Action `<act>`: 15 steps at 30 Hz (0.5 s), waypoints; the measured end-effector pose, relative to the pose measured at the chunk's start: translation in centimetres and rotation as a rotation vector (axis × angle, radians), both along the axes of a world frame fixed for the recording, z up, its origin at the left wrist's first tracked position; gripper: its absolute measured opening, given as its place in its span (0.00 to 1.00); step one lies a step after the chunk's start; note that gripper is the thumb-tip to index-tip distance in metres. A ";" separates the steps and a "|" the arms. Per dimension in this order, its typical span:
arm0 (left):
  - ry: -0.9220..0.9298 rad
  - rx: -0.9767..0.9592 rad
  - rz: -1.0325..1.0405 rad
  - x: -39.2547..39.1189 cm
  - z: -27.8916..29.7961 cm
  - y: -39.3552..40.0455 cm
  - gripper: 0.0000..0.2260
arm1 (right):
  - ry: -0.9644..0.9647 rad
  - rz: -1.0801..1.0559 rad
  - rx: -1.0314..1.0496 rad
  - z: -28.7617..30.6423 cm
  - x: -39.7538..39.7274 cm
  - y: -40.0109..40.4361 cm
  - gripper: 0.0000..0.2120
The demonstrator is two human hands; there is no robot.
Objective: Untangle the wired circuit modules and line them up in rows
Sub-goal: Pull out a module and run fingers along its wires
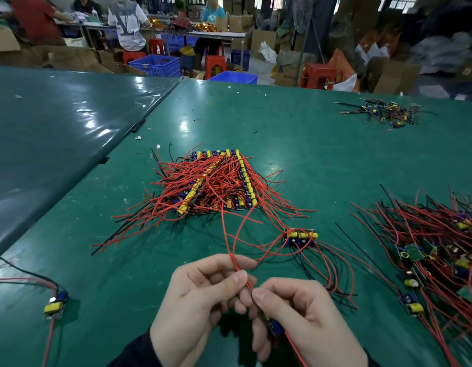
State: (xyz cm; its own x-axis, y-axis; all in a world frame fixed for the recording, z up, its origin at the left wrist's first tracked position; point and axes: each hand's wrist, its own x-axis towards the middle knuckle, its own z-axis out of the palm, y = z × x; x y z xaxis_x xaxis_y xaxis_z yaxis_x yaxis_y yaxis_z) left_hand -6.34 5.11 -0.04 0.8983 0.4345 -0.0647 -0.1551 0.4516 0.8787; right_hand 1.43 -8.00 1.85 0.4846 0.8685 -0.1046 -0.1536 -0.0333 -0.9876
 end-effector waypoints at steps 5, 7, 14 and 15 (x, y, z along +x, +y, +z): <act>0.036 -0.124 -0.042 0.0 0.2 -0.1 0.11 | 0.217 0.141 0.032 0.1 0.8 0.3 0.12; 0.040 -0.117 -0.058 0.0 0.3 0.0 0.11 | 0.300 0.182 0.026 -0.1 1.2 0.3 0.11; 0.084 0.100 0.038 0.1 0.1 0.0 0.07 | -0.499 -0.040 -0.191 -2.1 0.3 -0.5 0.11; 0.091 0.135 0.052 0.1 0.1 -0.1 0.05 | -0.801 -0.067 -0.242 -2.4 0.3 -0.7 0.10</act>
State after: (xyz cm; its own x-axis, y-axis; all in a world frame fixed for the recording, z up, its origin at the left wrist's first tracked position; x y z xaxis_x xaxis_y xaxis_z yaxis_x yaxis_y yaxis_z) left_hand -6.24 4.96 0.04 0.8676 0.4903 -0.0823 -0.0925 0.3219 0.9422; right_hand 1.72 -8.73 -0.58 0.5414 0.8330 0.1137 0.5819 -0.2737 -0.7658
